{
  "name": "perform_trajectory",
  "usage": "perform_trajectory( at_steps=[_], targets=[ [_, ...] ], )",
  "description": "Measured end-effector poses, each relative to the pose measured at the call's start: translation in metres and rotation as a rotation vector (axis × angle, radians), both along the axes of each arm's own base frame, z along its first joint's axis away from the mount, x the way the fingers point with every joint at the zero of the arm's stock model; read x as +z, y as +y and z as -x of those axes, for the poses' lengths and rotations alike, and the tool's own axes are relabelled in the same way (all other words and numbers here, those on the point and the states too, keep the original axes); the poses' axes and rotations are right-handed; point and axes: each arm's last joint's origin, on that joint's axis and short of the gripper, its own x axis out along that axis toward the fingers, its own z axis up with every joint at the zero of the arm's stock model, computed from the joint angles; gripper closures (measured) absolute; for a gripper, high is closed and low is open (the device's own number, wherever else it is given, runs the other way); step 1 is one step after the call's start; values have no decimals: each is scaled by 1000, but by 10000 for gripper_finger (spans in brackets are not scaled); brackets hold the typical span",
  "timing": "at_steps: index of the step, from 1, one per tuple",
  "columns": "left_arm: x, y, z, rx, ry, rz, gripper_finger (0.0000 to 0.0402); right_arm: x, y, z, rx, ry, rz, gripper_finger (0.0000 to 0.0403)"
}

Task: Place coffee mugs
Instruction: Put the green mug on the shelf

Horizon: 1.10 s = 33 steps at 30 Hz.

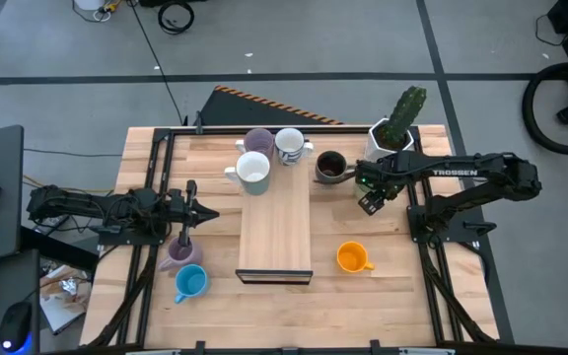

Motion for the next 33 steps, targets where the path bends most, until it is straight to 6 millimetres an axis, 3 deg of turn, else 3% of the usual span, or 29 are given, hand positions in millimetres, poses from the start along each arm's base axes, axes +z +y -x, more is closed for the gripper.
perform_trajectory(
  at_steps=[13,33],
  targets=[
    [0,0,0,0,0,0,379,-17,-11,4,-10,-30,-22,217],
    [0,0,0,0,0,0,379,-17,-9,4,27,-42,-93,336]
  ],
)
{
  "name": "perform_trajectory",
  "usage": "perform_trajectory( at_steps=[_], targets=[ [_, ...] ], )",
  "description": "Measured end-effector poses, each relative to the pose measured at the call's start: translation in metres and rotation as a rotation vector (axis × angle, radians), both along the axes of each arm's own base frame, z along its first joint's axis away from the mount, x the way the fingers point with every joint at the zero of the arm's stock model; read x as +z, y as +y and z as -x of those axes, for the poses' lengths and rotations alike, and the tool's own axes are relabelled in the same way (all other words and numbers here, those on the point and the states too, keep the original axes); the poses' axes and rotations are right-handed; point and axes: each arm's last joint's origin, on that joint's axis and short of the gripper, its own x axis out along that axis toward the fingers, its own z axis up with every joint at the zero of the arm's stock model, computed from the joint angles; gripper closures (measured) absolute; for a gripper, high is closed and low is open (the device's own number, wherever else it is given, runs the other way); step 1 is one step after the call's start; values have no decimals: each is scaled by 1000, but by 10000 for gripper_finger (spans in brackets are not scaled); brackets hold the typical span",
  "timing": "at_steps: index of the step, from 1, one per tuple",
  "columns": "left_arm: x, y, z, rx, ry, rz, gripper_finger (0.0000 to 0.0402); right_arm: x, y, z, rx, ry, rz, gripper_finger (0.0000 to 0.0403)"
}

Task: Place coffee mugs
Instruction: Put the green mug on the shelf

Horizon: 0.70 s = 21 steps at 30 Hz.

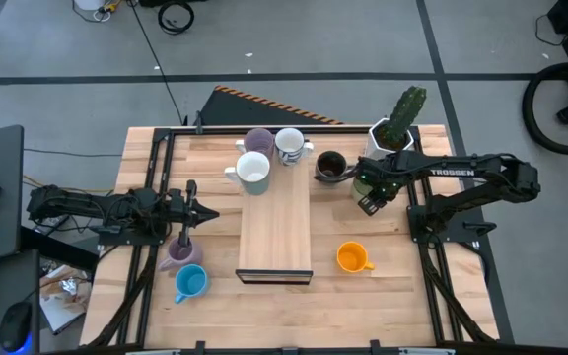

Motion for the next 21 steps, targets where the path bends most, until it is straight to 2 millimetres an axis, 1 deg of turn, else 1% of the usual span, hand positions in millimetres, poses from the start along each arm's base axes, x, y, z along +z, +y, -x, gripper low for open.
perform_trajectory(
  at_steps=[7,18,21],
  targets=[
    [0,0,0,0,0,0,379,0,1,1,14,10,-4,334],
    [0,0,0,0,0,0,379,0,5,1,88,3,-30,337],
    [0,0,0,0,0,0,379,4,7,0,118,6,-30,336]
  ],
)
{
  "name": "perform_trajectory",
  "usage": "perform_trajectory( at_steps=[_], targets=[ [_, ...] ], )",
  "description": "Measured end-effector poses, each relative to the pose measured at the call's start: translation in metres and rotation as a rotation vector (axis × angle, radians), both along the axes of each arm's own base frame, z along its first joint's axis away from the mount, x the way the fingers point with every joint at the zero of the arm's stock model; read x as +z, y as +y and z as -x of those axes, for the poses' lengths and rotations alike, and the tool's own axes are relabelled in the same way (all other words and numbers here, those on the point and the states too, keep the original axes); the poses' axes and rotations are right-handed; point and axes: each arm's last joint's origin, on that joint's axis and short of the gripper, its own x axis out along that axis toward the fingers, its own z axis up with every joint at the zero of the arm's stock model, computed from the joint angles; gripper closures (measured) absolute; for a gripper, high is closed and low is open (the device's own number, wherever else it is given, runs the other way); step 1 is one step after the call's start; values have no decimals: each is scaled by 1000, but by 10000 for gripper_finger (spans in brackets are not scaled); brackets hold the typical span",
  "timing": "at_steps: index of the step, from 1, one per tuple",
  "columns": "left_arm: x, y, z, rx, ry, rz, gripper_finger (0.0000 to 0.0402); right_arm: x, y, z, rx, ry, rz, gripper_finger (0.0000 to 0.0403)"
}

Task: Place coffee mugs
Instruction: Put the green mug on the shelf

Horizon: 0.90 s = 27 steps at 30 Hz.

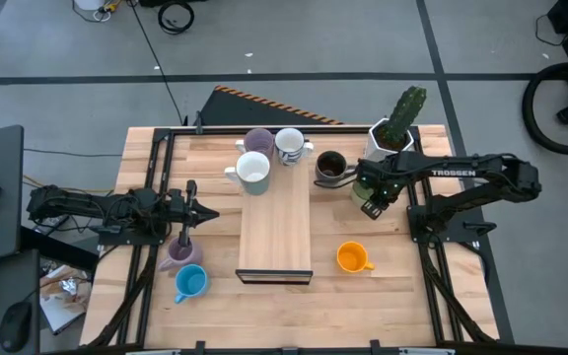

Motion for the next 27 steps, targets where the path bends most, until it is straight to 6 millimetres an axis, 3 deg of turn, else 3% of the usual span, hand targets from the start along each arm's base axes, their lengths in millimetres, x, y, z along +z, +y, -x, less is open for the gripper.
perform_trajectory(
  at_steps=[27],
  targets=[
    [0,0,0,0,0,0,379,124,18,-17,234,-191,106,337]
  ],
)
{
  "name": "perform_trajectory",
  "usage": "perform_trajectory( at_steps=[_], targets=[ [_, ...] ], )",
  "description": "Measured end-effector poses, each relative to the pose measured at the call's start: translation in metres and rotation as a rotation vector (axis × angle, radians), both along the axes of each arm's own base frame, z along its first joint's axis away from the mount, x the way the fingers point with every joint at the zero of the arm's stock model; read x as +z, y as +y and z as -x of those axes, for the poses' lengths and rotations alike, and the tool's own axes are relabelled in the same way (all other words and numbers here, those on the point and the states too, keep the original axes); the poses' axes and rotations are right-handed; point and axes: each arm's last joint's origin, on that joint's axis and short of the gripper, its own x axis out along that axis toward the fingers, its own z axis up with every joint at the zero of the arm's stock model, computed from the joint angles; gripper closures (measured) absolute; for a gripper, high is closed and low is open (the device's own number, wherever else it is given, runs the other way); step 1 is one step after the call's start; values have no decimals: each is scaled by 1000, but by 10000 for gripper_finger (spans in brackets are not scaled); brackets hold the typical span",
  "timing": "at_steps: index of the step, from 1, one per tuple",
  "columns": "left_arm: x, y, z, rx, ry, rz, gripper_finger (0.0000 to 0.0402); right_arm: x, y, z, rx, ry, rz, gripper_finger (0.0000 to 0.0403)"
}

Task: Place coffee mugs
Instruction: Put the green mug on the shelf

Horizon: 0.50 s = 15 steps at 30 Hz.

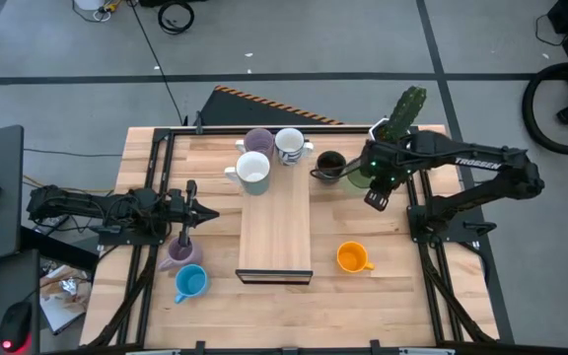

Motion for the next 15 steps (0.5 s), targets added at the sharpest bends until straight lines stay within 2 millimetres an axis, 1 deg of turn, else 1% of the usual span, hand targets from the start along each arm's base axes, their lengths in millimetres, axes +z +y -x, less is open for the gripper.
perform_trajectory(
  at_steps=[4,8,12,15],
  targets=[
    [0,0,0,-1,0,0,379,12,7,-2,21,-44,3,337],
    [0,0,0,0,0,0,379,16,17,-7,72,-82,6,337],
    [0,0,0,0,0,0,379,18,22,-17,107,-92,5,337],
    [0,0,0,0,0,0,379,18,26,-31,140,-78,8,337]
  ],
)
